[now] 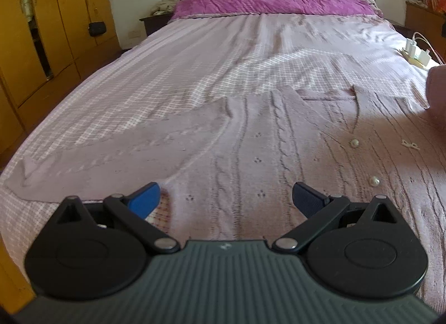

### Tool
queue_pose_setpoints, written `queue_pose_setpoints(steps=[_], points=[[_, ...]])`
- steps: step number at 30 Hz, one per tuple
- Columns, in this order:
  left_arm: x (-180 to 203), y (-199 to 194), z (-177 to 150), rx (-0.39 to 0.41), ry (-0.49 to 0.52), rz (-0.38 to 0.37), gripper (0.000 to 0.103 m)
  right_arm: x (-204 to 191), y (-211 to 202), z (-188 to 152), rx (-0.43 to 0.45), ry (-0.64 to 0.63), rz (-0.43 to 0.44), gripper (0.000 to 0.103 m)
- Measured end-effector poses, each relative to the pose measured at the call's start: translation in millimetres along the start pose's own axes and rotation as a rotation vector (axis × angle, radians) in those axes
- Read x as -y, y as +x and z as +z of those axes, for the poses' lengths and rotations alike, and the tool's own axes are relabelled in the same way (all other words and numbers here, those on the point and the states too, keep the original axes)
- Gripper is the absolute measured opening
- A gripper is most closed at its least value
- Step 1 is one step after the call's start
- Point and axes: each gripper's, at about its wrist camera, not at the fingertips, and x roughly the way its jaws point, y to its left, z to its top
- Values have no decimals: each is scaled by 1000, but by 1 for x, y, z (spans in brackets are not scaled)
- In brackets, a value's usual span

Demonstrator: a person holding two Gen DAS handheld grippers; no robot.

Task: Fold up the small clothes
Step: 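Fold the held sleeve across the cardigan front with the right tool, release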

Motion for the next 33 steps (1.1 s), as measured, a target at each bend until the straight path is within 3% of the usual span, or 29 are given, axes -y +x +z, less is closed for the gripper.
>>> queue_pose_setpoints(steps=[5,11,20,23,30,33], points=[[-14,1,-1,-19,-47,-7,103,-47,17,-20,-55,-12,60,7],[-28,7,-6,-38,-81,-8,103,-92,43,-68,-160,-54,92,7],[-30,7,-15,-24,-58,-13,103,-107,86,-132,-380,-112,93,10],[-25,10,-14,-30,-54,-27,103,-105,96,-146,-455,-97,93,25],[-9,9,-11,-21,-19,-58,103,-105,79,-143,-486,-79,180,63],[-1,7,-9,-7,2,-68,103,-99,60,-133,-490,-54,203,67]])
